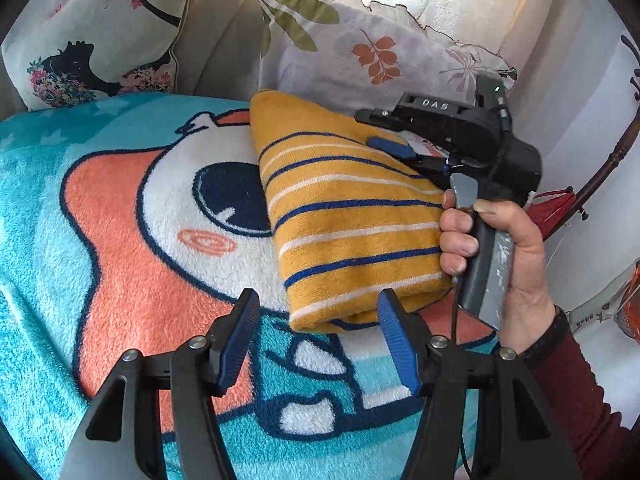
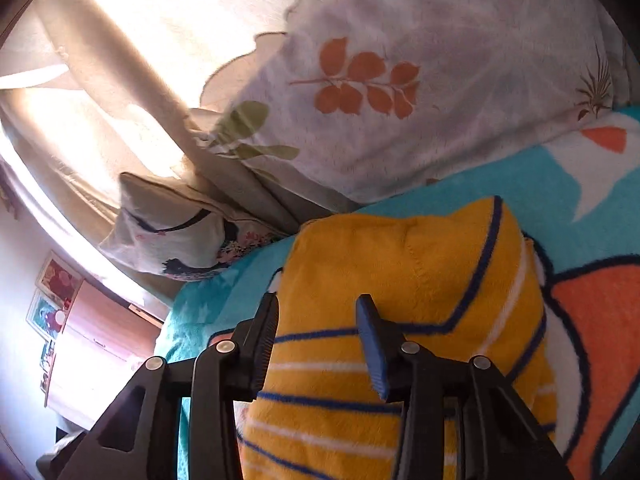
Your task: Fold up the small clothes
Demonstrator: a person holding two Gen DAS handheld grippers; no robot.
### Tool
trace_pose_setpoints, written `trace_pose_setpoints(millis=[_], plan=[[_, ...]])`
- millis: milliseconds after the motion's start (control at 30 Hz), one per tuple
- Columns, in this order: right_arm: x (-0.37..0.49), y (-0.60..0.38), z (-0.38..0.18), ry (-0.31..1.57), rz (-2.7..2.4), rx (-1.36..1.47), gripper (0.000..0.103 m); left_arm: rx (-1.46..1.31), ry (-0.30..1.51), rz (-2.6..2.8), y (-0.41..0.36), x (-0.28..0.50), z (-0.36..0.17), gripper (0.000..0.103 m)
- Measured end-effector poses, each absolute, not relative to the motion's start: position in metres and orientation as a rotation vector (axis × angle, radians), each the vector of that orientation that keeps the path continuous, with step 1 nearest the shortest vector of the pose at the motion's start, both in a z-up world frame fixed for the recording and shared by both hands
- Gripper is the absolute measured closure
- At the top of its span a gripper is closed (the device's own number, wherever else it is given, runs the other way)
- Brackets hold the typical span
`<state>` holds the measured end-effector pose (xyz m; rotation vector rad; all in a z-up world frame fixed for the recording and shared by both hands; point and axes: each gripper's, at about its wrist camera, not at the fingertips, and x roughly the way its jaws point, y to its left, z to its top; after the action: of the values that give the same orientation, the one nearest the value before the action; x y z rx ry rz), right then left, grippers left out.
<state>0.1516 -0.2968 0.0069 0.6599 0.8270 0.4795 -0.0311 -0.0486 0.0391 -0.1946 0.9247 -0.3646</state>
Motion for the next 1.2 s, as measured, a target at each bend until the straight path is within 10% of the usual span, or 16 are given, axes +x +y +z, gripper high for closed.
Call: trace_pose_setpoints(millis=[167, 300, 800, 1200], plan=[[0.134, -0.361, -0.018, 0.791, 0.278, 0.803, 0.083, -0.136, 0.866, -0.303, -0.039, -0.036, 0.046, 0.039], [0.082, -0.398, -0.012, 0.759, 0.144, 0.75, 0.056, -0.104, 0.842, -0.283, -0.042, -0.037, 0.043, 0.038], [-0.086, -0.372, 0.033, 0.598, 0.066, 0.094, 0.043, -0.064, 0.389, -0.037, -0.038, -0.117, 0.125, 0.001], [-0.157, -0.352, 0.083, 0.419, 0.051, -0.099, 0.022, 0.001, 0.375, -0.05, -0.071, -0.163, 0.142, 0.0]])
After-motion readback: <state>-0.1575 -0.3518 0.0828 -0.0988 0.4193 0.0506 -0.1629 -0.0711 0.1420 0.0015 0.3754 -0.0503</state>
